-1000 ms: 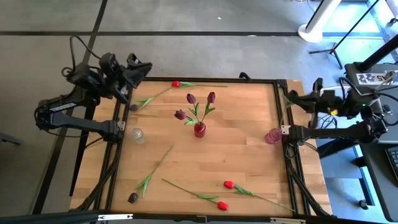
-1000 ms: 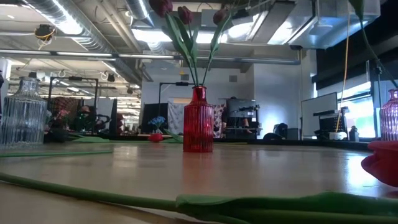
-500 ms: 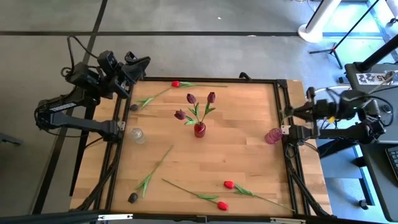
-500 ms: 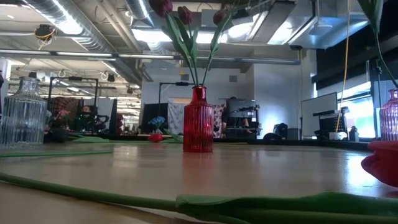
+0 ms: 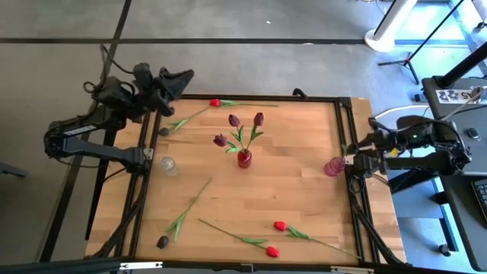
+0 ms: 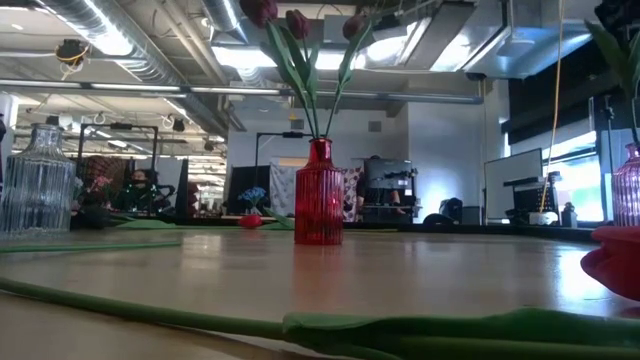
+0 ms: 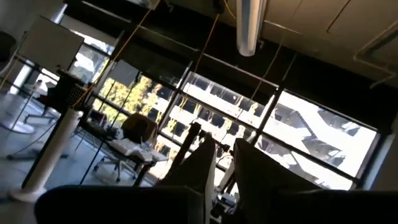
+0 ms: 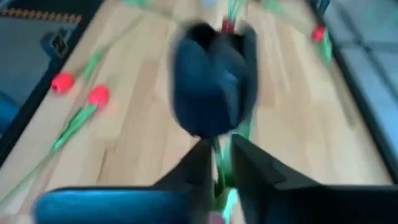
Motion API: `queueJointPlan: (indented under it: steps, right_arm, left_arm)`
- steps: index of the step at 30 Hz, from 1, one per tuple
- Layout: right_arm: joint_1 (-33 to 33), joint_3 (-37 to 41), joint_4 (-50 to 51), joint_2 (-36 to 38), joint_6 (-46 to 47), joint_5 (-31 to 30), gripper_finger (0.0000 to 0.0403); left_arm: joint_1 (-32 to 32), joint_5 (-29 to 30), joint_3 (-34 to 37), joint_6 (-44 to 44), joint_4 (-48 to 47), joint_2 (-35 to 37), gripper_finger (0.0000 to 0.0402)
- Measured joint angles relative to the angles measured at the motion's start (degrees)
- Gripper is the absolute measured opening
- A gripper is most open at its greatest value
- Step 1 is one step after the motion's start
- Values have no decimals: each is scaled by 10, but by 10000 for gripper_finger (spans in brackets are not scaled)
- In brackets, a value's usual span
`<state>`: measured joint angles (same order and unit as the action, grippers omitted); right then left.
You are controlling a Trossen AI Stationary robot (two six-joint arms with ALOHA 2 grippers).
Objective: Sort flowers into vase by color
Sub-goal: Put the top right black tulip into the pink vase, then put the top black tulip into the pink vase
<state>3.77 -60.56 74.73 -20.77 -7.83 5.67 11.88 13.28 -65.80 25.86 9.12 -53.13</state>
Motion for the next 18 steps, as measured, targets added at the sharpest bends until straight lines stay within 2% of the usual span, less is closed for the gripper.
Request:
queueJointPlan:
  steps: [7,11,15,18]
  right_arm:
    - [0,-60,97,-89,38,-2,199]
    - [0,-130,140,-135,71,-15,261]
    - [0,-216,152,-160,111,-19,304]
    - [0,-275,151,-166,147,-46,319]
  left_arm:
    - [17,29,0,21,-128,1,55]
    - [40,76,0,30,-255,12,55]
    - [83,101,0,105,-439,0,66]
    - [107,133,10,227,-541,-40,79]
